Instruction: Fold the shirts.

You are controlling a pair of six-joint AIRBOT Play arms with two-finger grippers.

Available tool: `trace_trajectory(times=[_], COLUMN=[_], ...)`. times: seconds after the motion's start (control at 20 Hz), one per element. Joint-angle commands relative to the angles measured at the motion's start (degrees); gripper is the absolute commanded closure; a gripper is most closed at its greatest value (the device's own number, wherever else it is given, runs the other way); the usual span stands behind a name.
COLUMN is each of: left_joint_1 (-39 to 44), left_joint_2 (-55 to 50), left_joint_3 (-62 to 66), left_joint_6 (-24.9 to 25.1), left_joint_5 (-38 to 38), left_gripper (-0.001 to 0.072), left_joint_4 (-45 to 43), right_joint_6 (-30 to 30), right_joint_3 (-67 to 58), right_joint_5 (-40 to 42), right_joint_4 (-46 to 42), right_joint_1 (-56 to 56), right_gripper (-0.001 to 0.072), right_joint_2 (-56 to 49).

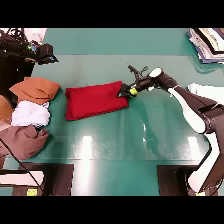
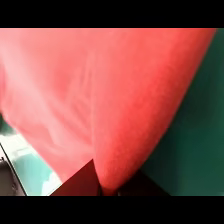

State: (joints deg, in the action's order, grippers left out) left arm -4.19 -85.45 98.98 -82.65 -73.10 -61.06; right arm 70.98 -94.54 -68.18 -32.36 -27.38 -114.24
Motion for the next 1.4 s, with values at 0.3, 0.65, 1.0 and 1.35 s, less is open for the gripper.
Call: trace_trajectory(times=[0.3, 0.65, 1.0, 1.35], left_joint_1=[14.88, 25.81, 28.44, 28.44], left_joint_2=[0.00, -0.02, -0.02, -0.02], left_joint_3=[0.07, 0.04, 0.04, 0.04], left_joint_6=[2.16, 2.14, 2.08, 2.10], left_joint_5=[-2.27, 5.33, 8.81, 9.05], left_gripper=[0.0681, 0.0680, 0.0680, 0.0680], left_joint_4=[-3.06, -3.06, -2.97, -2.99], right_joint_6=[6.38, 6.40, 6.38, 6.69], right_joint_3=[-2.95, 7.34, 9.40, -4.42], right_joint_5=[-2.49, 0.76, 6.34, -3.41], right_joint_4=[-13.16, -14.25, -13.73, -15.45], right_joint_1=[18.34, 47.23, 59.58, 60.37], right_gripper=[0.0697, 0.0697, 0.0697, 0.0697], right_joint_2=[13.99, 29.07, 31.08, 31.10])
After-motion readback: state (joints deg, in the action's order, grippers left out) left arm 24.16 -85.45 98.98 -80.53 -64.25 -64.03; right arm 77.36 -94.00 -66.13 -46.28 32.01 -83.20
